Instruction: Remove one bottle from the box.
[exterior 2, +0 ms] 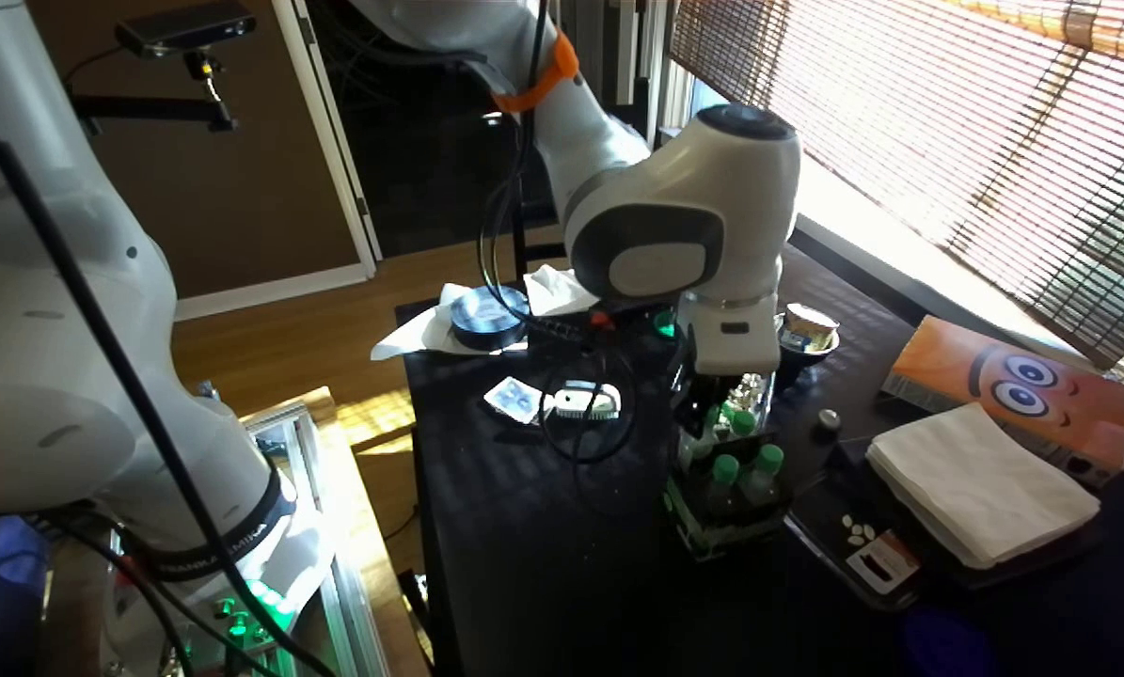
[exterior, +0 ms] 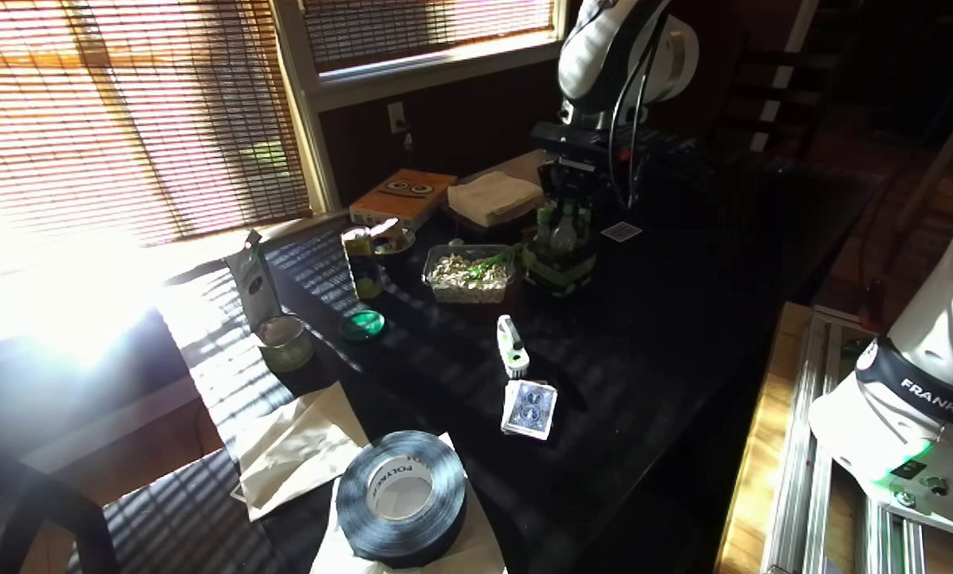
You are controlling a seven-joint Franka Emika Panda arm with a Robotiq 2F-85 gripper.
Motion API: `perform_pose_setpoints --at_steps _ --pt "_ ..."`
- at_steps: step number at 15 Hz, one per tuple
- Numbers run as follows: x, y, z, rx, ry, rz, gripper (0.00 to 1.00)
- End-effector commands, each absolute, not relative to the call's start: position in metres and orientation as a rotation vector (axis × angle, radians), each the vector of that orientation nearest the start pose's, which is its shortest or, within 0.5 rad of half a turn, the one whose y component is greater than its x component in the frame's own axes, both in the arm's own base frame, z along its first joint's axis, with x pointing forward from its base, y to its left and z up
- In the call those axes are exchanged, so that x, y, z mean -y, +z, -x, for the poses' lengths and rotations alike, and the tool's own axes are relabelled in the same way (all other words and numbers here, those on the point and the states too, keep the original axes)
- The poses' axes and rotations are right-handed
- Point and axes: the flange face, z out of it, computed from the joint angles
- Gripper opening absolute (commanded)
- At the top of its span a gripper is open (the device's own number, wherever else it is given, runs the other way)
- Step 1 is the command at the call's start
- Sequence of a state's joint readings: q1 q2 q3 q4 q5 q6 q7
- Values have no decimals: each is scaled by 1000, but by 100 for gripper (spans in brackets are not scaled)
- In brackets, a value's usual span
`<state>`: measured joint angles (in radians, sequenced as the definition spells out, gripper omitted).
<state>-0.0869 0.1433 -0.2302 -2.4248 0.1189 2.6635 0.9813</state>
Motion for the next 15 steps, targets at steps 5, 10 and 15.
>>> perform_pose_setpoints --at_steps 5,10,15 --pt "162 362 -541 -1861 -128 2411 7" --pt "131 384 -558 -1720 -105 2473 7" --pt "61 374 -550 -1415 32 2715 7"
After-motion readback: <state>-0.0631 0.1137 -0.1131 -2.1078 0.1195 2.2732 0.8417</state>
